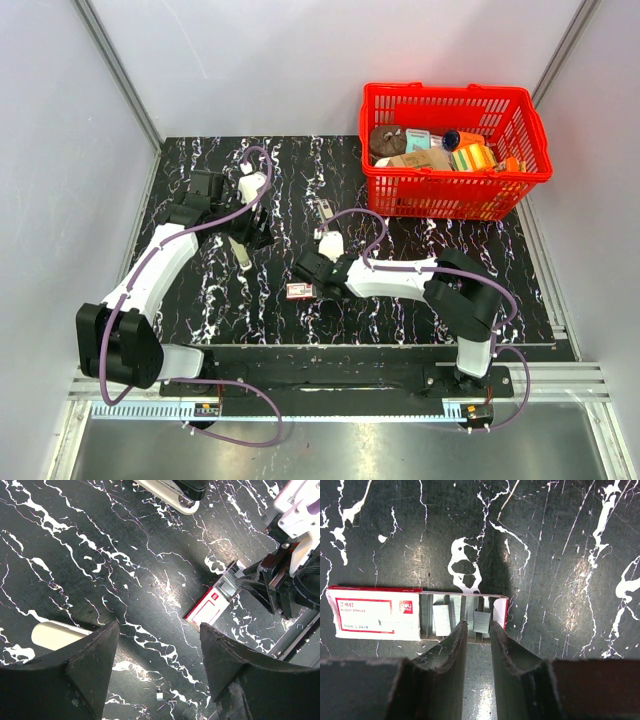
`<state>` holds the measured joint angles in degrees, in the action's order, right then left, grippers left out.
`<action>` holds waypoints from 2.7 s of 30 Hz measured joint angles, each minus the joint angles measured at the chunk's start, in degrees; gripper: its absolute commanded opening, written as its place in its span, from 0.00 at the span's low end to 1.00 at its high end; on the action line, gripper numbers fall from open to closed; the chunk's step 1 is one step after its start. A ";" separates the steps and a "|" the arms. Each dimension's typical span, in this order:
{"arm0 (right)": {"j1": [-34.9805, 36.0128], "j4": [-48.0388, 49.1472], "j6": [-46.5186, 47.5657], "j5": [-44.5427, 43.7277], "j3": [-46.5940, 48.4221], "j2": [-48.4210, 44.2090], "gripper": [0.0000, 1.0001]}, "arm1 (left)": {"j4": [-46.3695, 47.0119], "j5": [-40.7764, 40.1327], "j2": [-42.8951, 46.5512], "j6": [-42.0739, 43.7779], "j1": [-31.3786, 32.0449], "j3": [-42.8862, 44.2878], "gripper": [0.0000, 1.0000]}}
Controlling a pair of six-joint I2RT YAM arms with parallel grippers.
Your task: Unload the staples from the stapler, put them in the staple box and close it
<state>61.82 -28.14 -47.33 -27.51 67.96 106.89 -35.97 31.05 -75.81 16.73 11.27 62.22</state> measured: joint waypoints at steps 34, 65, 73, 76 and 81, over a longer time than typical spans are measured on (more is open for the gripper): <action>-20.90 14.99 -1.14 19.26 -24.55 -22.18 0.24 | 2.86 -4.87 -3.10 8.57 12.13 -8.85 0.63; -31.26 88.00 -28.55 56.08 -42.60 4.85 0.24 | 10.93 -17.79 -11.47 16.24 18.10 -15.89 0.61; -31.23 76.96 -24.39 54.66 -43.34 -1.92 0.19 | 11.72 -17.92 -11.50 16.20 18.49 -16.00 0.61; -31.23 73.68 -22.73 54.36 -43.10 -3.61 0.19 | 12.04 -18.01 -11.72 16.17 18.80 -16.00 0.61; -31.01 70.82 -20.72 54.16 -42.27 -4.66 0.20 | 12.59 -18.08 -12.22 15.82 19.30 -15.98 0.61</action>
<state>30.81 42.68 -68.05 26.65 25.69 102.24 -23.38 12.97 -88.03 32.56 30.57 46.24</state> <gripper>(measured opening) 0.195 0.612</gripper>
